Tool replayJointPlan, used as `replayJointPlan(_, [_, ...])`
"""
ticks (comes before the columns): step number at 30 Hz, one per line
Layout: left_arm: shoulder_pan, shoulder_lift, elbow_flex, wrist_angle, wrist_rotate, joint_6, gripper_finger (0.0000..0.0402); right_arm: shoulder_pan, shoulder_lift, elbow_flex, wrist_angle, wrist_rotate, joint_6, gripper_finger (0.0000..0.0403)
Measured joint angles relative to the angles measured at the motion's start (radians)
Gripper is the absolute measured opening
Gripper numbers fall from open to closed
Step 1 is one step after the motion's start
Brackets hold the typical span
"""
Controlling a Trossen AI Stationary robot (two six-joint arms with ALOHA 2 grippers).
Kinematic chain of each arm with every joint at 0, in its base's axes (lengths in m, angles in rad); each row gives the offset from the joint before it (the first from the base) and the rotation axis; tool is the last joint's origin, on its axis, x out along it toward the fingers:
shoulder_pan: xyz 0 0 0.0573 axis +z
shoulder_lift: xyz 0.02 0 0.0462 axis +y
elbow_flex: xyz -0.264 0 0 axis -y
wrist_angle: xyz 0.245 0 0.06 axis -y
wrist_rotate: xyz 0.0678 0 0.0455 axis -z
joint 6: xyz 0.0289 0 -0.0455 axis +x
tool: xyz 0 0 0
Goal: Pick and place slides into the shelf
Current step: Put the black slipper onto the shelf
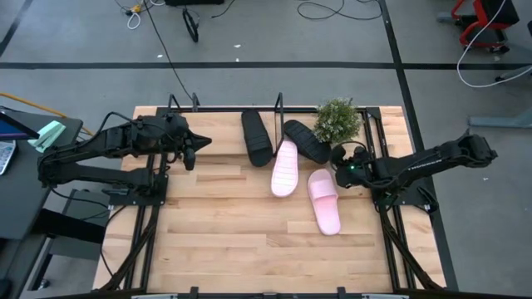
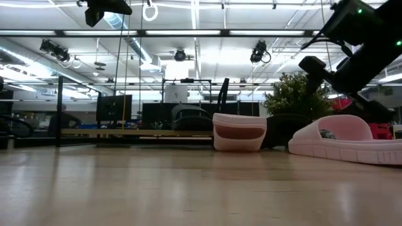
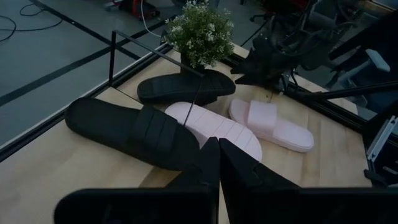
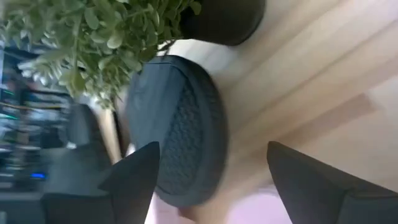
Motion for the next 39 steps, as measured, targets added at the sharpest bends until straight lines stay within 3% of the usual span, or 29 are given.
replayJointPlan(4, [0.000, 0.000, 0.000, 0.000, 0.000, 0.000, 0.0019, -0.020, 0.000, -0.077, 0.176, 0.019, -0.011, 0.0300])
replayJointPlan(14, [0.000, 0.000, 0.000, 0.000, 0.000, -0.004, 0.0012, -0.038, 0.000, -0.176, 0.365, 0.035, -0.060, 0.0275])
replayJointPlan(29, [0.000, 0.026, 0.000, 0.011, 0.035, 0.013, 0.0029, -0.076, 0.000, -0.186, 0.511, 0.035, -0.195, 0.0249])
replayJointPlan(39, [0.000, 0.116, 0.001, 0.060, 0.123, 0.013, 0.0017, -0.170, 0.001, -0.186, 0.522, -0.108, -0.317, 0.0246])
